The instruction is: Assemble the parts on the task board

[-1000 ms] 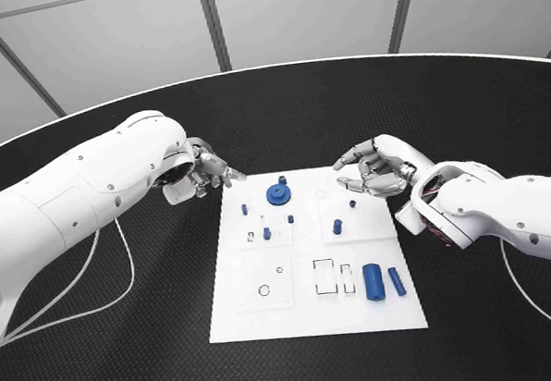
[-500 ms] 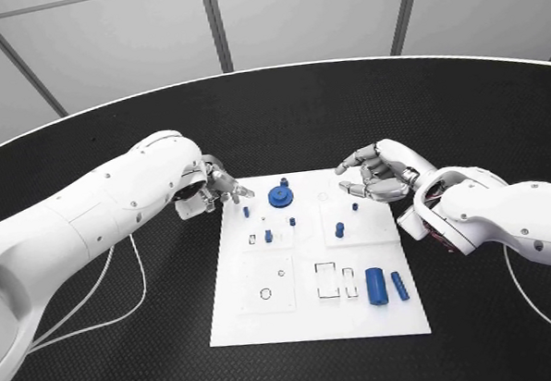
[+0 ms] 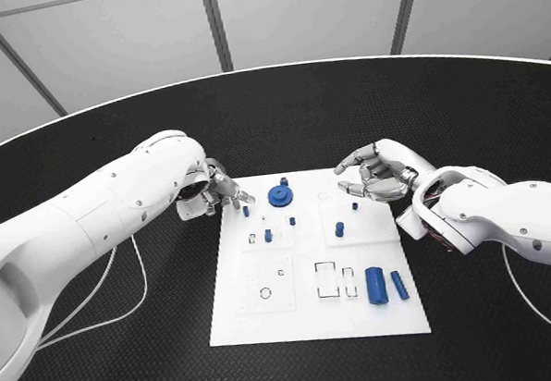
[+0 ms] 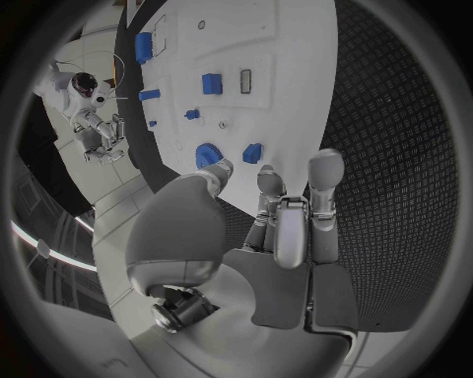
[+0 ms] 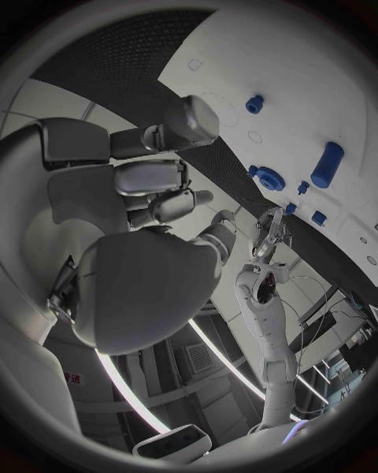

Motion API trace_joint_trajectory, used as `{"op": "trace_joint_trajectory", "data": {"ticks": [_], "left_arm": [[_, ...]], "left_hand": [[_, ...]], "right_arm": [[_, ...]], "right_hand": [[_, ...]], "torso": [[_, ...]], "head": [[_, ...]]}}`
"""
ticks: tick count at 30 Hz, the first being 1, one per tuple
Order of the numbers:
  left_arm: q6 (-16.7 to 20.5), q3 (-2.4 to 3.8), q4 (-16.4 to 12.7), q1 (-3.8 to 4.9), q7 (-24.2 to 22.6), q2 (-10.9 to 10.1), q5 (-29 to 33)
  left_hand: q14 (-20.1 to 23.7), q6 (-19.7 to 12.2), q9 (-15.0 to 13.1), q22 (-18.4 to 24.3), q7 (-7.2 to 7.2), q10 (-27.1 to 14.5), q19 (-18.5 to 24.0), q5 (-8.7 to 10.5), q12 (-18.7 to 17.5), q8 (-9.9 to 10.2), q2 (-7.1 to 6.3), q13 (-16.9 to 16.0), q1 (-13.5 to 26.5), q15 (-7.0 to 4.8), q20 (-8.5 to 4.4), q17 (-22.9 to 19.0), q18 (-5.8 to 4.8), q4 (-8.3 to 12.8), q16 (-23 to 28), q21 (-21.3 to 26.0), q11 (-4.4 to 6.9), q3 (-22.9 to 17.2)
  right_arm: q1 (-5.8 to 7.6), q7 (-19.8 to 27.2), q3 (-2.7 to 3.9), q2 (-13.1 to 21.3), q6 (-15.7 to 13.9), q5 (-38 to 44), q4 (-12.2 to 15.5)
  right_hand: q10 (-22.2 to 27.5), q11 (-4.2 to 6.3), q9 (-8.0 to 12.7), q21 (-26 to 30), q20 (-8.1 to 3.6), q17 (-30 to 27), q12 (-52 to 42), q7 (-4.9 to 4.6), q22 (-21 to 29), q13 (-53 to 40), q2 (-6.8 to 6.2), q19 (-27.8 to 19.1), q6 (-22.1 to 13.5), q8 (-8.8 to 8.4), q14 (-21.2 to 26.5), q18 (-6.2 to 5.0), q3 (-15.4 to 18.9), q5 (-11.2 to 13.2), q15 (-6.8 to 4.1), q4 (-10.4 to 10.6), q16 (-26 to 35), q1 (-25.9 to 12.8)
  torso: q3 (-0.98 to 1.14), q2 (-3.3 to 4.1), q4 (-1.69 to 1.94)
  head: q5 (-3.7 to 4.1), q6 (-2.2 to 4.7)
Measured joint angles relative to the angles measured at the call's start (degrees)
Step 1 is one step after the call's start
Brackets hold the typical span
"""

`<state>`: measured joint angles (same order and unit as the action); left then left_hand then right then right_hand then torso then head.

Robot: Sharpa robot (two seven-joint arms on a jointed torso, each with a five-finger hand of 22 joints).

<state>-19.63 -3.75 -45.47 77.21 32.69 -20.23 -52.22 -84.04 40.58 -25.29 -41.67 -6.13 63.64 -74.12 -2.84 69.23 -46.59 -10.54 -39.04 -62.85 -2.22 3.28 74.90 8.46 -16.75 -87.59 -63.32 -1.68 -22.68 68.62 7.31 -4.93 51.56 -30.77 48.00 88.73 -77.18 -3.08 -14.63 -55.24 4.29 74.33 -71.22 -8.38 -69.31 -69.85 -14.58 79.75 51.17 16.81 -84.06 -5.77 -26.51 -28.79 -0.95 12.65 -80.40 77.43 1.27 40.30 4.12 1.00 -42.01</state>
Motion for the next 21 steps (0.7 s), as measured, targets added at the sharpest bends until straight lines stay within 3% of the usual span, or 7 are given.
{"op": "trace_joint_trajectory", "data": {"ticks": [21], "left_arm": [[-1.3, 0.00, 0.0, -0.02, 0.9, 0.5, 0.1]], "left_hand": [[0.0, 1.3, 0.1, -1.0, 0.44, 0.6, -0.2, 0.00, 0.5, 0.0, 0.60, -0.8, -0.5, 0.00, -0.19, 0.0, -0.01, 0.0, 0.0, -0.6, 0.24, 0.3]], "right_arm": [[0.00, 0.0, 0.00, -0.2, 0.1, 0.0, -0.2]], "right_hand": [[0.0, 0.00, 0.0, 0.0, 0.00, 0.0, 0.0, 0.00, 0.0, 0.0, 0.24, 0.0, 0.0, 0.00, 0.0, 0.00, -0.4, 0.0, 0.00, -0.1, 0.0, -0.2]], "torso": [[-0.02, -0.01, 0.01]], "head": [[0.09, -0.24]]}}
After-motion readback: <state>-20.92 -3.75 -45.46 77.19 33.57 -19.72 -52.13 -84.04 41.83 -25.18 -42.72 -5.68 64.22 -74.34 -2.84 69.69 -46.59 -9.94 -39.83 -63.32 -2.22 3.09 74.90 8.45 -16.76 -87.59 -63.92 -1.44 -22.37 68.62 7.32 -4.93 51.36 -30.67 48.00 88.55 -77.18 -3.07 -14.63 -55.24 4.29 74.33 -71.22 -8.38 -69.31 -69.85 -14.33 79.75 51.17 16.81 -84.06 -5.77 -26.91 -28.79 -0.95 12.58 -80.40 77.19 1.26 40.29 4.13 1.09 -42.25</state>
